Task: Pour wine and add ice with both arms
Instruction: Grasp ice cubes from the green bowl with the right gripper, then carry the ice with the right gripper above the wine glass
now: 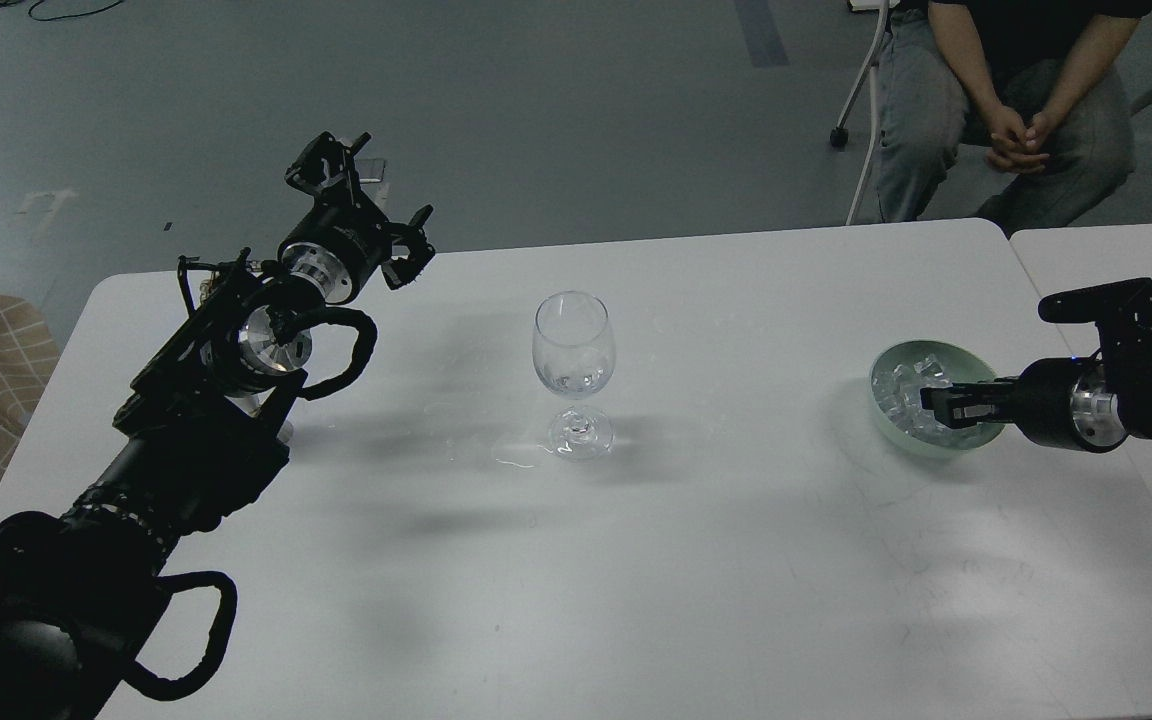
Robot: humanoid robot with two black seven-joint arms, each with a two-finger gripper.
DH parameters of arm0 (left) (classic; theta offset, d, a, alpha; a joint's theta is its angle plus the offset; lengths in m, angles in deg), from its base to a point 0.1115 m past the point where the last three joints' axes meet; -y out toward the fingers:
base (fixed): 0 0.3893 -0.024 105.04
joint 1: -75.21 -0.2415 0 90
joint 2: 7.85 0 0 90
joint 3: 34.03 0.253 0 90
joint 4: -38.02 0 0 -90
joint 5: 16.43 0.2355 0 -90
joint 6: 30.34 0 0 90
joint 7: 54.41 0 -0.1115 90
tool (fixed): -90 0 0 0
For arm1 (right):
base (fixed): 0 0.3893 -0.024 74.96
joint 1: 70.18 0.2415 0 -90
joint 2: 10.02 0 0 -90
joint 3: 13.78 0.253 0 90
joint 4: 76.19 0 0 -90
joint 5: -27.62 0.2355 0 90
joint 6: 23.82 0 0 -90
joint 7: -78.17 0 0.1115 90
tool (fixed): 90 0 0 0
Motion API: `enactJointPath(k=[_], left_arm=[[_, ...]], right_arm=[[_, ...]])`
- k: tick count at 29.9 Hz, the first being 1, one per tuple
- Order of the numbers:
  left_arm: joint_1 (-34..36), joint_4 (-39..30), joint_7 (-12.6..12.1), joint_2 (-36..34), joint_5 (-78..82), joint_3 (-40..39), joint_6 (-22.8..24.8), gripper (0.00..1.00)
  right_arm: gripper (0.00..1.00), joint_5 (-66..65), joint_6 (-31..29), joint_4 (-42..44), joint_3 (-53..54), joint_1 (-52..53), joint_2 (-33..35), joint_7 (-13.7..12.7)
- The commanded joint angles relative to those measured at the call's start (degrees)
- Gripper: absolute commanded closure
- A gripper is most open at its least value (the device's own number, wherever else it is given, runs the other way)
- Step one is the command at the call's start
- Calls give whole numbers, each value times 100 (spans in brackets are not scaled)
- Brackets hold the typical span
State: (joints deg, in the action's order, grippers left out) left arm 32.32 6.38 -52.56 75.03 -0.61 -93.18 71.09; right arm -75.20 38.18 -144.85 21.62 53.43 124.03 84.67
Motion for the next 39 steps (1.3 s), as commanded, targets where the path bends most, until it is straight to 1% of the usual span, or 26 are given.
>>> enactJointPath(k=[1,6,11,14,19,21,24,26,28,29,32,34,39], left_arm=[[9,0,0,-17,0,0,0,2],[9,0,0,-61,0,0,0,2],[9,0,0,-79,-9,43,9,2],[26,0,0,-79,-1,70,9,2],[44,0,0,-79,-9,70,9,2],[35,0,0,-79,0,70,9,2],[35,0,0,-79,-1,70,9,2],[35,0,0,-79,-9,70,17,2],[44,0,0,-79,0,70,17,2],[44,0,0,-79,0,70,17,2],[35,0,0,-79,0,70,17,2],[35,0,0,-79,0,70,17,2],[53,0,0,-105,0,70,26,2]], right_arm=[[100,77,0,-174,73,58,103,9],[100,657,0,-683,248,400,734,9],[100,1096,0,-947,283,865,1236,18],[100,1395,0,-1149,275,1339,1412,9],[100,1484,0,-1352,275,2113,1360,-9],[100,1484,0,-1431,275,2387,1290,-35],[100,1484,0,-1554,257,2615,974,-132],[100,1484,0,-1607,266,2677,667,-193],[100,1484,0,-1625,249,2782,281,-316],[100,1484,0,-1625,248,2783,279,-316],[100,1475,0,-1625,213,2880,-168,-474],[100,1475,0,-1625,196,2888,-589,-606],[100,1423,0,-1607,-93,2888,-1074,-729]])
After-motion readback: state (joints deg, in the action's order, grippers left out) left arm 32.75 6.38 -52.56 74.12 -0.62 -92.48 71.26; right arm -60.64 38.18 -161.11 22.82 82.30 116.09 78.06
